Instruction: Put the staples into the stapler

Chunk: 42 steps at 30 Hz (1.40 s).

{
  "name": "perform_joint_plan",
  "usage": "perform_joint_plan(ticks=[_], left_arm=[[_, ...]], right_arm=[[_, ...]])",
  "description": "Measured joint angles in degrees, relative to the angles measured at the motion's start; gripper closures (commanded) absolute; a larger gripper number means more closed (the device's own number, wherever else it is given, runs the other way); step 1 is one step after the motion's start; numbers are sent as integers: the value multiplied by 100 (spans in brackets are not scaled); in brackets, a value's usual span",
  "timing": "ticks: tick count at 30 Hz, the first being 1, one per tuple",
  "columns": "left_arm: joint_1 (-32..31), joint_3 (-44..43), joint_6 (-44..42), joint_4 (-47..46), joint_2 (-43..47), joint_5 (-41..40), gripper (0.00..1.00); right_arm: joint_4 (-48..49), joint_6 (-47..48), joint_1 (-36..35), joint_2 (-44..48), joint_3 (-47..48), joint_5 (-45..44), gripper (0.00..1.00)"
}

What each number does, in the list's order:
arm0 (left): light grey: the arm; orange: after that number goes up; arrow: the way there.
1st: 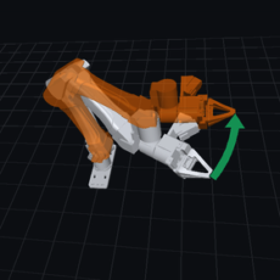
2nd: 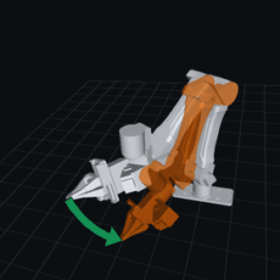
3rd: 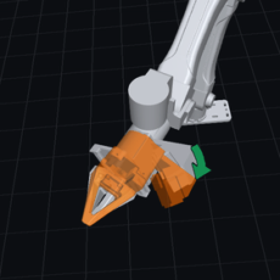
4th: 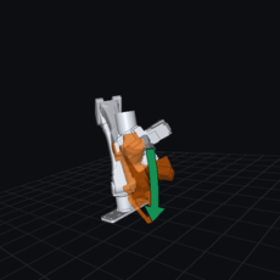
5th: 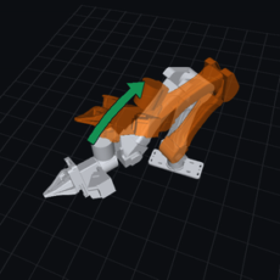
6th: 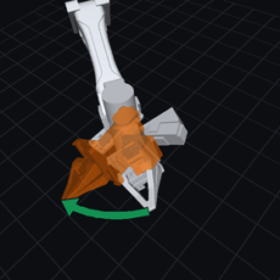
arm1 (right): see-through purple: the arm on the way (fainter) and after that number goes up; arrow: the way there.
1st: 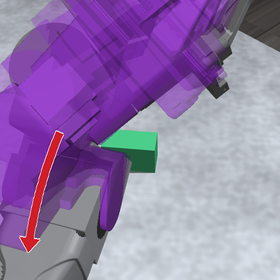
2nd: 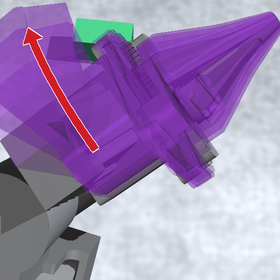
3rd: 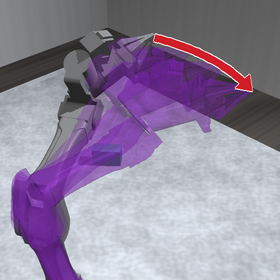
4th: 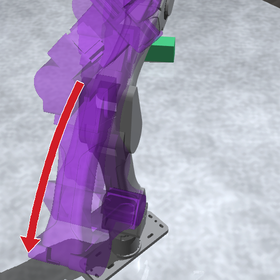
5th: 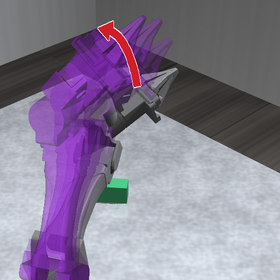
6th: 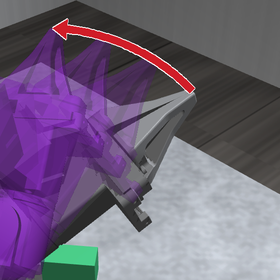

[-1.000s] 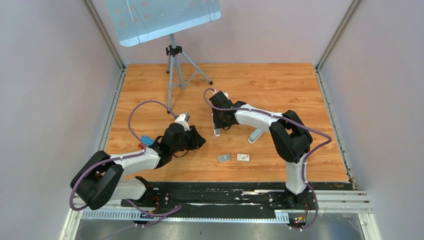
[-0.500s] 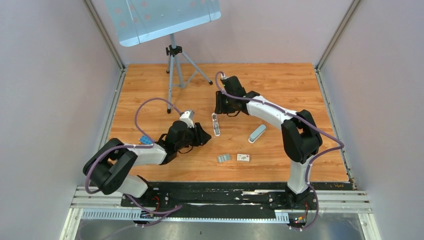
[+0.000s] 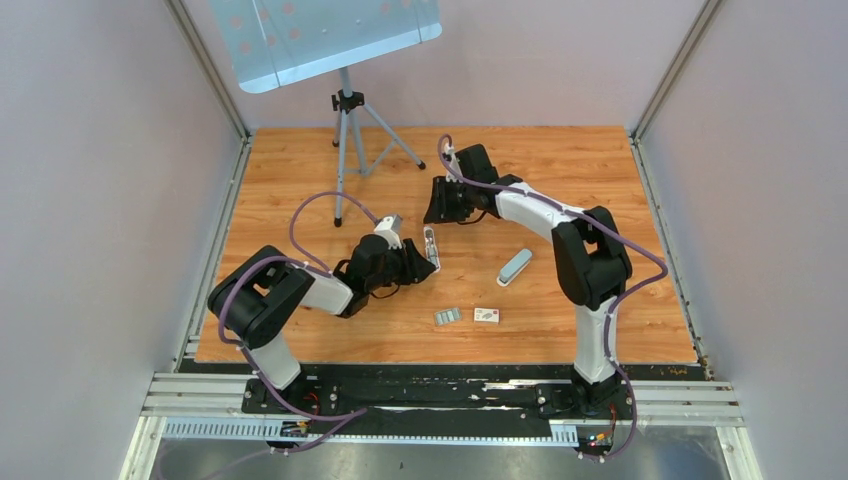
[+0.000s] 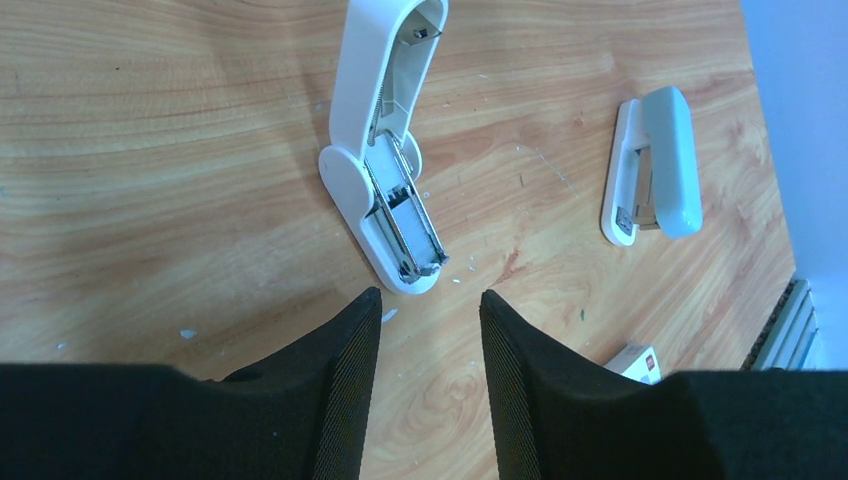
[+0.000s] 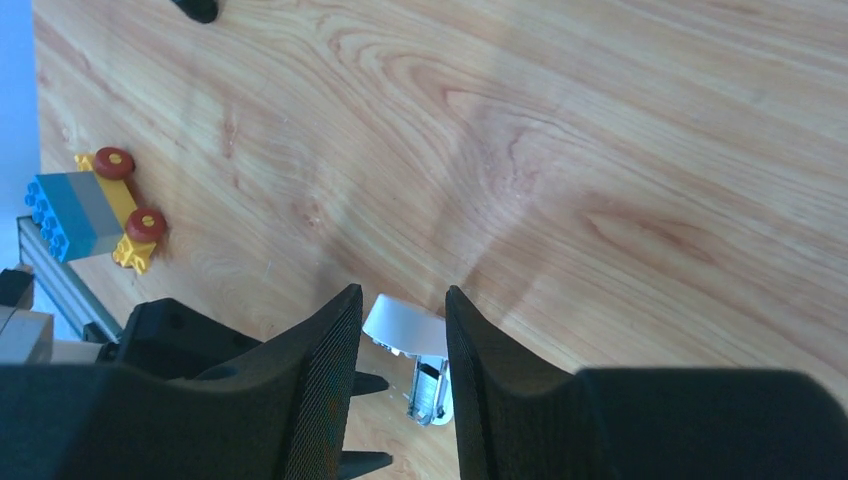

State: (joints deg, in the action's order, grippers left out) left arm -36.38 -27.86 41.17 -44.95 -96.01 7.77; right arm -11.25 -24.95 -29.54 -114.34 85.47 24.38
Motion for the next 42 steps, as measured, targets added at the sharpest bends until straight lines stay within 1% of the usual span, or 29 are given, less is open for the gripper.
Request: perform_joint_plan(ticks=[4, 10, 13, 19, 22, 29, 34, 36, 39, 42], left_arm=[[0, -136, -2, -42, -262, 15, 62], [0, -188, -52, -37, -417, -15, 69], [0, -249, -83, -39, -514, -44, 70], [-2, -289, -116, -92, -575, -11, 71], [-2, -291, -160, -92, -575, -11, 70], [-2, -289, -181, -81, -557, -59, 63], [0, -114, -175, 256, -168, -186, 59], [0, -26, -162, 350, 15, -203, 58], [0, 153, -85, 479, 350, -245, 55], [0, 293, 2, 584, 669, -291, 53]], right_arm=[[52, 7, 0, -149, 20, 284, 61], [76, 31, 2, -168, 20, 520, 70], [98, 50, 4, -166, 4, 603, 74], [195, 66, 9, 85, -317, 739, 76], [225, 76, 9, 313, -586, 776, 76], [118, 109, 9, 577, -1029, 765, 76], [-15, 114, -2, 688, -1202, 702, 75], [-68, 103, -9, 741, -1228, 638, 72], [-103, 72, -42, 811, -1237, 505, 64], [-188, 46, -66, 844, -1231, 374, 62]])
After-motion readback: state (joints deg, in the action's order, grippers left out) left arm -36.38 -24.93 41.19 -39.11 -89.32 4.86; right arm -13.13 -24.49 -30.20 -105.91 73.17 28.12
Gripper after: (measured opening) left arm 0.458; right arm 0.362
